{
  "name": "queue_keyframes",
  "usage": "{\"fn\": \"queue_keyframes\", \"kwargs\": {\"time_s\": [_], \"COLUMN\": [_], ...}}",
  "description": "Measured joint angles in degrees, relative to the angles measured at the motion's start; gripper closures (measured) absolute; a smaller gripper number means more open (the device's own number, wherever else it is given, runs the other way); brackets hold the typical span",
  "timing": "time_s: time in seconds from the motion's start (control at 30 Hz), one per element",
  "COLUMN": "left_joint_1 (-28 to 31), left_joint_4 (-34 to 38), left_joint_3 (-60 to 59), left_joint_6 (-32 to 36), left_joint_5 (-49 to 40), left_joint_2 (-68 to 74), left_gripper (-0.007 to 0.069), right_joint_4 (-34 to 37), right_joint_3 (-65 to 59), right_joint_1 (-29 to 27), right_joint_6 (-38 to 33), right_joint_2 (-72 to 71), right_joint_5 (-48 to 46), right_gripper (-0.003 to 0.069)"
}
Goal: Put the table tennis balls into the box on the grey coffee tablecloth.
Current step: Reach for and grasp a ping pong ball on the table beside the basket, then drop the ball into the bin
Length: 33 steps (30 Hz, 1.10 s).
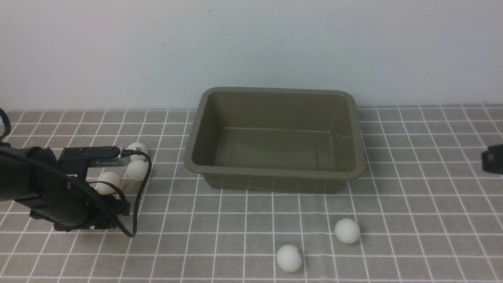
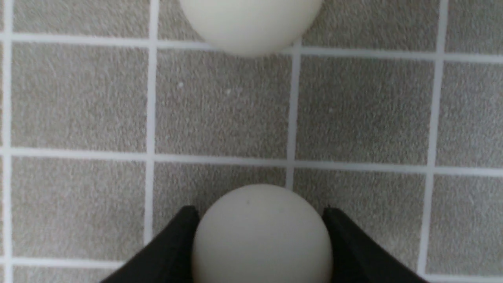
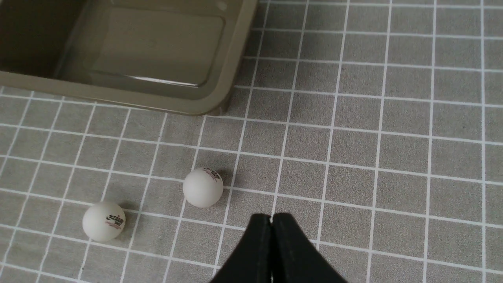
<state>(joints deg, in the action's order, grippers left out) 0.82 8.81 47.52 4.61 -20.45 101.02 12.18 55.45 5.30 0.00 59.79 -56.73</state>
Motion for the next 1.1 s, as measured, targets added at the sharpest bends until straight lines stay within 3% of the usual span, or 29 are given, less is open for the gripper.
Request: {"fn": "queue_keyframes", "kwargs": {"time_s": [0.1, 0.23, 0.43, 0.63, 0.73, 0.97, 1.03, 1.1], "left_joint_1": [0.0, -0.22, -5.21, -13.14, -17.22, -21.03, -21.29, -21.29], "left_joint_4": [0.06, 3.22, 9.73, 9.41, 7.61, 6.55, 6.01, 5.14], "left_joint_3": [2.24, 8.65, 24.26, 37.51, 43.38, 52.51, 55.98, 58.18], "left_joint_6": [0.0, 0.07, 0.69, 1.82, 2.01, 0.0, -0.94, -1.7], "left_joint_5": [-6.79, -16.53, -27.42, -30.22, -30.41, -34.12, -36.67, -39.0], "left_joint_2": [-2.51, -10.35, -12.45, -3.96, 2.75, 14.69, 17.84, 18.67], "left_gripper": [0.0279, 0.0279, 0.0279, 0.0279, 0.0279, 0.023, 0.0137, 0.0099], "right_joint_4": [1.18, 5.1, 4.88, 2.89, 2.81, 2.05, 1.54, 1.16], "right_joint_3": [0.95, 1.26, 1.32, 1.37, 1.43, 1.49, 1.72, 1.95], "right_joint_1": [0.01, 1.59, 9.79, 15.08, 16.73, 18.72, 18.9, 18.9], "right_joint_6": [0.0, -5.26, -7.77, -6.66, -6.66, -6.66, -6.66, -6.66], "right_joint_2": [6.41, 14.66, 24.08, 32.46, 36.58, 42.78, 44.16, 43.99], "right_joint_5": [0.74, 2.73, 9.74, 14.4, 15.49, 17.14, 17.49, 17.06], "right_gripper": [0.0655, 0.0581, 0.041, 0.0222, 0.0169, 0.0185, 0.0289, 0.0312]}}
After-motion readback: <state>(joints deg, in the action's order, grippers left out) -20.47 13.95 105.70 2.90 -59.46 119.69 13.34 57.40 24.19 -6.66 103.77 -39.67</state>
